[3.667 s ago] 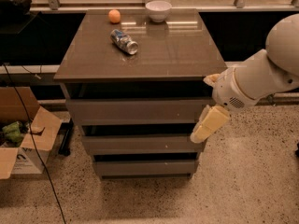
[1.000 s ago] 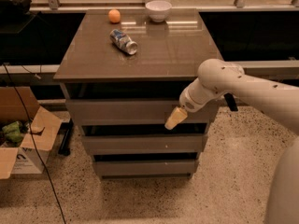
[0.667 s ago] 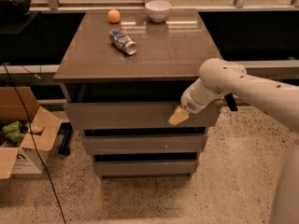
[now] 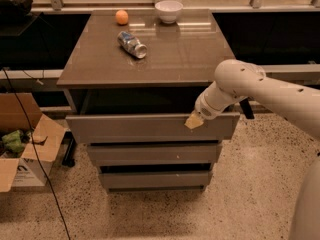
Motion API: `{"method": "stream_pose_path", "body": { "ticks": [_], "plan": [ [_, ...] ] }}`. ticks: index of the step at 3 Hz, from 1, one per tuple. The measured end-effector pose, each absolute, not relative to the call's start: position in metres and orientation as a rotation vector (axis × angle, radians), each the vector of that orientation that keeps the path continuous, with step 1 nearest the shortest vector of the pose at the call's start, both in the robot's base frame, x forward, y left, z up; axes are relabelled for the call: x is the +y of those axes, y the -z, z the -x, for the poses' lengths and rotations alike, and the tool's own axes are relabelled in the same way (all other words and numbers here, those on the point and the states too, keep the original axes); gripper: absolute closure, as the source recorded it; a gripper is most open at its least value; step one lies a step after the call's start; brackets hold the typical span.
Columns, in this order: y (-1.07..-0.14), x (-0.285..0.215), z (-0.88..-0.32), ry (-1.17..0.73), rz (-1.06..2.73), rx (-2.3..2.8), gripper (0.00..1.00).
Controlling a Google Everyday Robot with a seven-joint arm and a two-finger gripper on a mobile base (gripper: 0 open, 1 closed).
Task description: Open top drawer
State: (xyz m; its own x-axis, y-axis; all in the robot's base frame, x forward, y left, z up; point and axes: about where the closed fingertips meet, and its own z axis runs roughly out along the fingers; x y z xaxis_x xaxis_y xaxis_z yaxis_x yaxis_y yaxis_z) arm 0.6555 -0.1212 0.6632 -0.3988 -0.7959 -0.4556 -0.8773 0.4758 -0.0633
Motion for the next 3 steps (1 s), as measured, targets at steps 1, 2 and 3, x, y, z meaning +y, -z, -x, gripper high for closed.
{"method": "stream_pose_path", "body": {
  "ticks": [1, 2, 3],
  "plan": [
    [-0.6666, -0.1203, -0.6425, -0.309, 1.384, 2.313, 0.38],
    [-0.6665, -0.1203, -0.6424, -0.309, 1.385, 2.313, 0.07],
    [-0.6664, -0.1203, -0.6423, -0.309, 1.385, 2.314, 0.00]
  ]
}}
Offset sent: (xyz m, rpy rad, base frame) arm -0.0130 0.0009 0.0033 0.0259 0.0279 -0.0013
